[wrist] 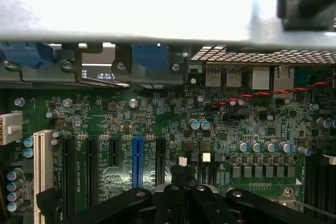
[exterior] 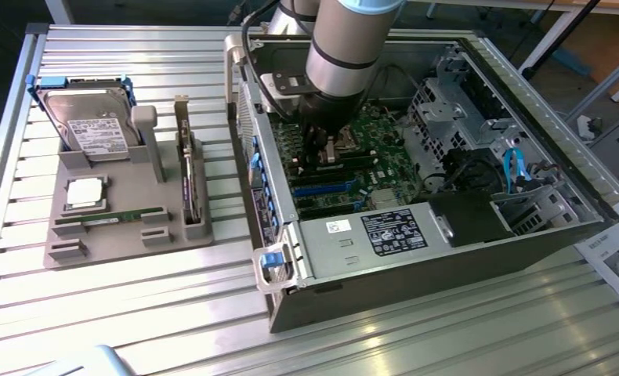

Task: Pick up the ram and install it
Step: 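Press down the ram until it locks into place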

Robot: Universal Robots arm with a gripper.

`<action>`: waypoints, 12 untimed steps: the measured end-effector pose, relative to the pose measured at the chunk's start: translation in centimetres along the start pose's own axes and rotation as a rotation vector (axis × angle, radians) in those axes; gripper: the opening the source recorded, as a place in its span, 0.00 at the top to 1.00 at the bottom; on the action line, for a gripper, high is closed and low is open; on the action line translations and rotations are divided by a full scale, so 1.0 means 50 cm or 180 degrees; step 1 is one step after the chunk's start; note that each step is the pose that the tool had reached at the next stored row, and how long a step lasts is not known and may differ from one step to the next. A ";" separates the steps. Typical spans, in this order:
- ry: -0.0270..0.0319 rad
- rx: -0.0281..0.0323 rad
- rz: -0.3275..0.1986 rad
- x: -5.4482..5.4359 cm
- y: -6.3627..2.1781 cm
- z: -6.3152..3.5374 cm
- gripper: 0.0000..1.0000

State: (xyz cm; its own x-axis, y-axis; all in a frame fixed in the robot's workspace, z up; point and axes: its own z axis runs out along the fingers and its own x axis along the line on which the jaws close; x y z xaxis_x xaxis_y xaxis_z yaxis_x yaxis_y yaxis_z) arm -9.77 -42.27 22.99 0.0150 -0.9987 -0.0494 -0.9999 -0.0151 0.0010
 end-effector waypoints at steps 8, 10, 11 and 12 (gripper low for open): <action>0.0000 0.0000 0.0000 -0.001 0.000 -0.023 0.90; -0.0001 0.0000 0.0000 -0.002 0.000 -0.033 0.90; 0.0000 0.0000 0.0000 -0.002 0.000 -0.037 0.90; 0.0000 0.0000 0.0000 -0.002 0.000 -0.043 0.90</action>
State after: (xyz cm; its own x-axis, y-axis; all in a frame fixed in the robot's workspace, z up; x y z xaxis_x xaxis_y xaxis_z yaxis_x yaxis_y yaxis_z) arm -9.77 -42.27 25.13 0.0150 -0.9987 -0.0494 -0.9999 -0.0151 0.0009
